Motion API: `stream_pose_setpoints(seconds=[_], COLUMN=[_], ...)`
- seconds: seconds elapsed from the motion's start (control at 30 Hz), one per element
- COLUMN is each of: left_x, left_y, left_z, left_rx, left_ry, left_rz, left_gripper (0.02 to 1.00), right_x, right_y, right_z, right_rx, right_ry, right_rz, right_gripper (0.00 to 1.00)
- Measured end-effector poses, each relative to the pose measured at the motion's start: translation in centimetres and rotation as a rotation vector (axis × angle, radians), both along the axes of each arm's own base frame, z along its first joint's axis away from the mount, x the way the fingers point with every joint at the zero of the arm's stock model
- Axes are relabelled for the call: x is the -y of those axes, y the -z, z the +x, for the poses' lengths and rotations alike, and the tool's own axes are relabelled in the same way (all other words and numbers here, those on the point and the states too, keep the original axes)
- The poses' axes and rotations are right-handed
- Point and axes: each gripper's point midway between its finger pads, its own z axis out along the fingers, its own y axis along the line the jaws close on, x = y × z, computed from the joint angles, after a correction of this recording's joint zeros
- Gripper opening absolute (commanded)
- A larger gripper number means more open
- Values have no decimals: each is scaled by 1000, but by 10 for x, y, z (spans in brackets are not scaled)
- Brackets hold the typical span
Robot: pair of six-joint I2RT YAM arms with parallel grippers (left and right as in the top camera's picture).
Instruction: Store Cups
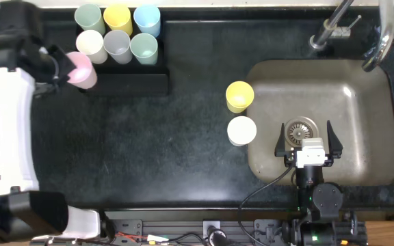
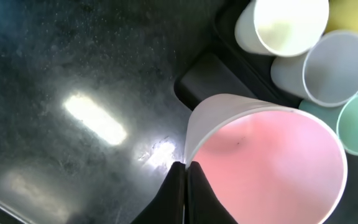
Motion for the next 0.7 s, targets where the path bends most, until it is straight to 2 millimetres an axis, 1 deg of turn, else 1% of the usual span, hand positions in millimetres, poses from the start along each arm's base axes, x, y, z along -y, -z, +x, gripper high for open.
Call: stream_pose_setpoints(seconds=[0.13,0.2,0.27,0.33,0.4,0.47,0.53,0.7], left_x=[-15,-17,-15,-14,-9,-6,-2,1], left_y=[2,6,14,28,41,52,58,63], left_z=[0,8,21,35,42,44,45,47], left_rx=[11,23,33,28,9,-16,-33,-43], left_ry=[-30,-24,-11,0,12,21,29,39], left_rz=[-43,-52,-59,-71,-82,-88,-89,-83], left_gripper=[36,36,36,36,36,36,36,36], right_x=[0,0,0,0,0,0,0,0], right_y=[0,0,0,0,0,0,0,0], right_z=[0,0,0,0,0,0,0,0], right_rx=[0,-1,-1,0,0,0,0,-1], right_ry=[0,0,0,0,0,0,0,0], right_rz=[0,0,0,0,0,0,0,0], right_gripper=[998,998,998,996,998,998,998,998])
